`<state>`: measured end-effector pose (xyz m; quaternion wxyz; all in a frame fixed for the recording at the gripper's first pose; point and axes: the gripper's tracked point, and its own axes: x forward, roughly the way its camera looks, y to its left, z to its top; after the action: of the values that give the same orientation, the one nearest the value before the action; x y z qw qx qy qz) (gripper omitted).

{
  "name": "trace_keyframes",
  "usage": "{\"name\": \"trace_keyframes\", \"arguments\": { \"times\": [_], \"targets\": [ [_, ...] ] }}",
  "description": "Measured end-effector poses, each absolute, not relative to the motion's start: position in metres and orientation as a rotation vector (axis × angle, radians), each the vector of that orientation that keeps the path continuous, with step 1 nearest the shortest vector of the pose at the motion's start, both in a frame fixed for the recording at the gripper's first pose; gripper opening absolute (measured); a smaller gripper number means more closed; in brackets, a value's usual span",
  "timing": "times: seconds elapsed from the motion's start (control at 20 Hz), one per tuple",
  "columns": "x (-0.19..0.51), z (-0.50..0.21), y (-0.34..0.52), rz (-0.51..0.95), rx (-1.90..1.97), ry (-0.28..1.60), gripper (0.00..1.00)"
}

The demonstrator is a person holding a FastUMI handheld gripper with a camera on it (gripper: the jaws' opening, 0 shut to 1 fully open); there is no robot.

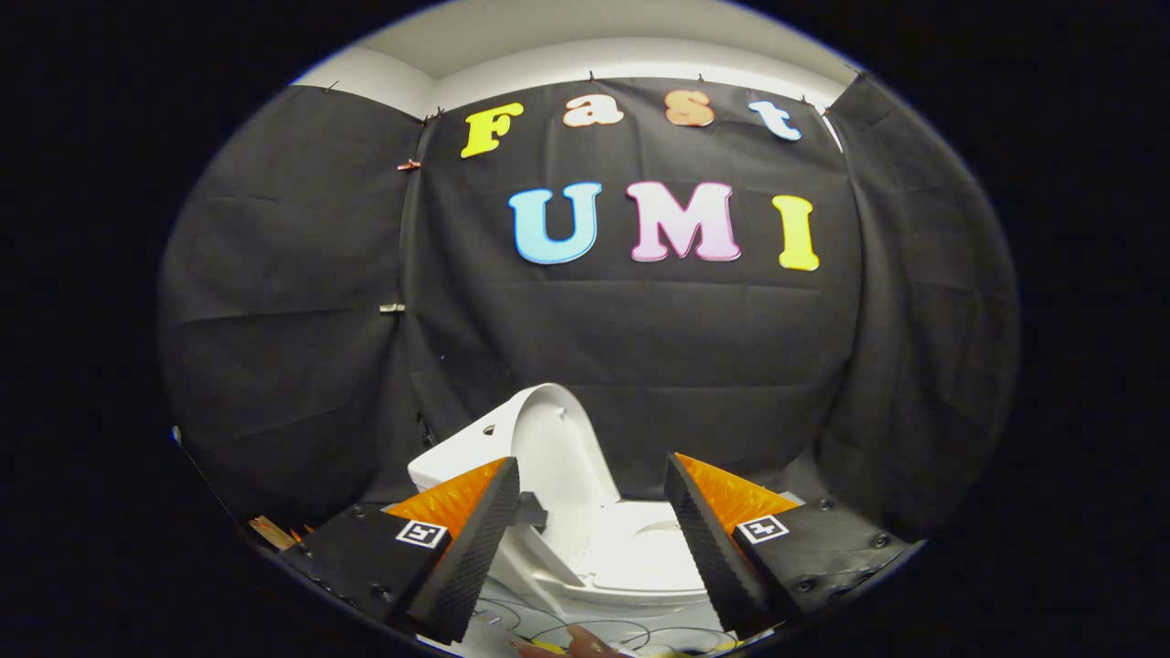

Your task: Open the toilet lid.

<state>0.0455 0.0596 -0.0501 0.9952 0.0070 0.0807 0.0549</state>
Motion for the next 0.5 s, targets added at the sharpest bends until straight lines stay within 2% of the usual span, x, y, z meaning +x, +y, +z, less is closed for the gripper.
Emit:
{"name": "trace_keyframes", "arguments": {
  "times": [0.5],
  "targets": [
    [-0.019,0.026,0.002,-0.035,-0.116,-0.032,0.99]
  ]
}}
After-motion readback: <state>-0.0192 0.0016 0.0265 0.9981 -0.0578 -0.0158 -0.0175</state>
